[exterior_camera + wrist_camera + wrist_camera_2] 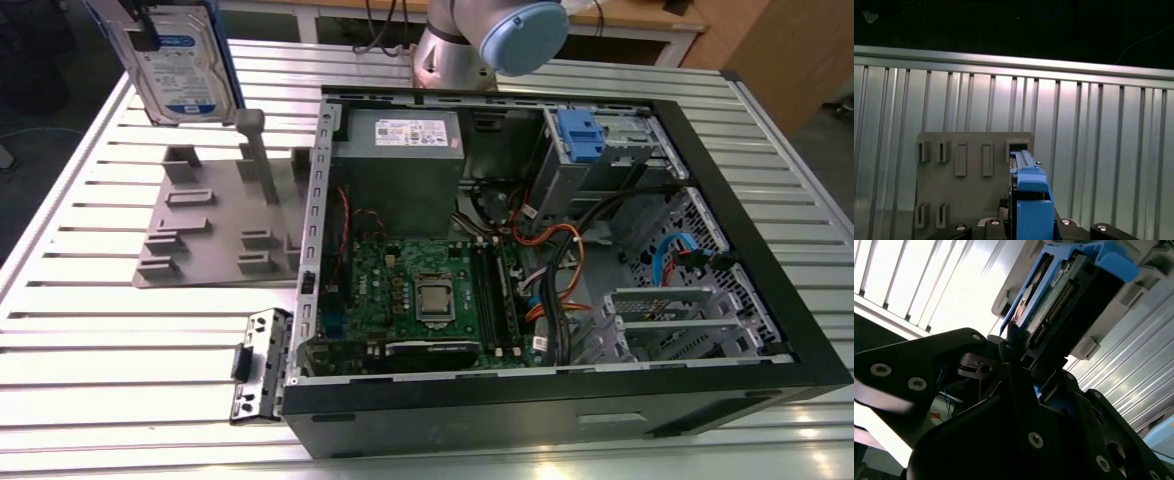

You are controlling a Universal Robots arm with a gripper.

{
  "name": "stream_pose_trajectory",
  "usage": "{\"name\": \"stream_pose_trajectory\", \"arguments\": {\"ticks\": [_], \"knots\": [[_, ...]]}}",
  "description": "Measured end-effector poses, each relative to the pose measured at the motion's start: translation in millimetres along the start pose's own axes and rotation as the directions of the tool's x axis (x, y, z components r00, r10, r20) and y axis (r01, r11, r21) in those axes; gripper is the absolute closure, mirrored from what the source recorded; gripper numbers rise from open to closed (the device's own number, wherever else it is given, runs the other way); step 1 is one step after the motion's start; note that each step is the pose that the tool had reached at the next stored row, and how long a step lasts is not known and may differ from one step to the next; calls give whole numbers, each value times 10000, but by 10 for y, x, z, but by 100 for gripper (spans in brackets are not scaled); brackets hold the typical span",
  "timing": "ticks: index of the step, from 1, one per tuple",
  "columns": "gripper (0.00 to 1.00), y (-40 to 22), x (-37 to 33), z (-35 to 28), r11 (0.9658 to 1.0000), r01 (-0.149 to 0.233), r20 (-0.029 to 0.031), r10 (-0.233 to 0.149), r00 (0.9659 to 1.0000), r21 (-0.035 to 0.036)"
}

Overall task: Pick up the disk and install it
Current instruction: 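Pick up the disk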

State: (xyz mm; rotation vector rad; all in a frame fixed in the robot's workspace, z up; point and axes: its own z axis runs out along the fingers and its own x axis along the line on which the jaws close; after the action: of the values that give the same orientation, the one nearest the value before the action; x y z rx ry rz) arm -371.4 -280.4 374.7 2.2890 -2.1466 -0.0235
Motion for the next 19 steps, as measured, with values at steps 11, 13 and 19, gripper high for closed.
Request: {"name": "stream_pose_trajectory", "arguments": {"ticks": [11,13,19], "knots": [[64,1,0,-56,10000,1,0,-1,10000,0],[64,1,-1,-65,10000,0,0,0,10000,0],[64,1,-1,-100,10000,0,0,0,10000,0]]}}
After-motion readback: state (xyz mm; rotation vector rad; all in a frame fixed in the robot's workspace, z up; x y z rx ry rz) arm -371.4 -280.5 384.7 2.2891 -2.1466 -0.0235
